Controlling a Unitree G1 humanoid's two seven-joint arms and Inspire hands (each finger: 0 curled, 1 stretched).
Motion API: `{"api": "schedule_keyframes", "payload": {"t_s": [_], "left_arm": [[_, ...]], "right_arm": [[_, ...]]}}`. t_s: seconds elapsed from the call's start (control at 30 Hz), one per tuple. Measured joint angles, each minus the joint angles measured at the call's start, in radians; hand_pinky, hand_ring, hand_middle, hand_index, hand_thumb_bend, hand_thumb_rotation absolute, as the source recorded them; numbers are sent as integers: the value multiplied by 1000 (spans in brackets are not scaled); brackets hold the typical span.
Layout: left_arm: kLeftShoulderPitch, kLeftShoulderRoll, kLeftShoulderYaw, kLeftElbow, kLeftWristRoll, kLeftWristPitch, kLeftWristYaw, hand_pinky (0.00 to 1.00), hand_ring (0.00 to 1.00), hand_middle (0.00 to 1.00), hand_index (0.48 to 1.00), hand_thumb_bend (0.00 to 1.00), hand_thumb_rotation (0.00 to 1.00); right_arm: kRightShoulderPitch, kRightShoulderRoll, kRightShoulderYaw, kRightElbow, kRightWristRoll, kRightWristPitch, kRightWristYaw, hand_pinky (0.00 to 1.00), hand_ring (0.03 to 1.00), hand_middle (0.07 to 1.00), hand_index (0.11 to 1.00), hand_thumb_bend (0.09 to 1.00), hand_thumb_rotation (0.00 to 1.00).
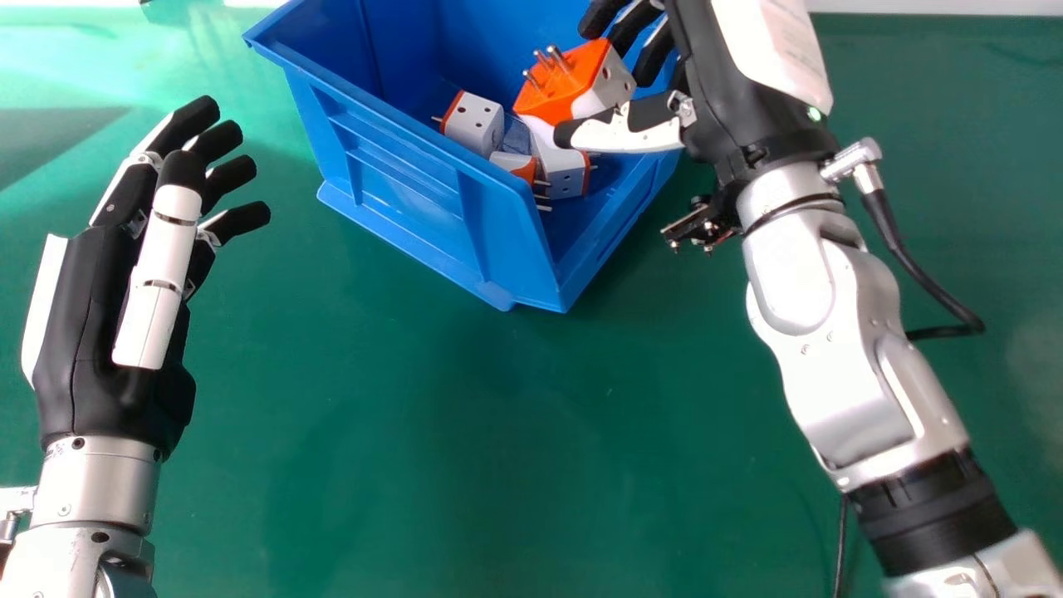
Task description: Pick all objects and put in blue box
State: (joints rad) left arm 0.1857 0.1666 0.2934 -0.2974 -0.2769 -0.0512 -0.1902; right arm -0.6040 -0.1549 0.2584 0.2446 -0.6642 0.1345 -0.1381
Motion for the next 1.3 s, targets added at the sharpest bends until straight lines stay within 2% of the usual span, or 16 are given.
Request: {"api": "schedule_keyframes", "payload": {"t_s": [0.37,0.43,0.67,0.77,0.9,1.03,1.3], "left_arm": [[-1,0,6,15,1,-6,-1,797,853,870,849,460,750],[-1,0,6,19,1,-14,-2,797,853,870,849,460,750],[0,0,7,24,2,-19,0,814,856,870,845,476,756],[-1,0,7,37,0,-27,-6,820,860,872,845,480,758],[-1,0,7,51,1,-32,-7,826,863,874,848,482,758],[-1,1,8,55,1,-46,-8,831,865,875,848,492,760],[-1,2,8,58,1,-48,-7,848,872,881,852,508,766]], "right_arm": [[-96,30,27,213,4,-31,-45,301,428,531,515,490,0],[-114,35,32,243,4,-30,-45,301,428,531,515,490,0],[-167,38,53,350,3,-27,-53,306,436,538,499,491,0],[-183,39,63,396,3,-29,-56,306,436,539,496,491,0],[-208,42,74,444,3,-31,-60,306,435,539,495,491,0],[-216,48,74,467,10,-32,-59,307,434,543,498,491,0],[-226,46,81,502,24,-38,-52,309,437,550,502,490,0]]}}
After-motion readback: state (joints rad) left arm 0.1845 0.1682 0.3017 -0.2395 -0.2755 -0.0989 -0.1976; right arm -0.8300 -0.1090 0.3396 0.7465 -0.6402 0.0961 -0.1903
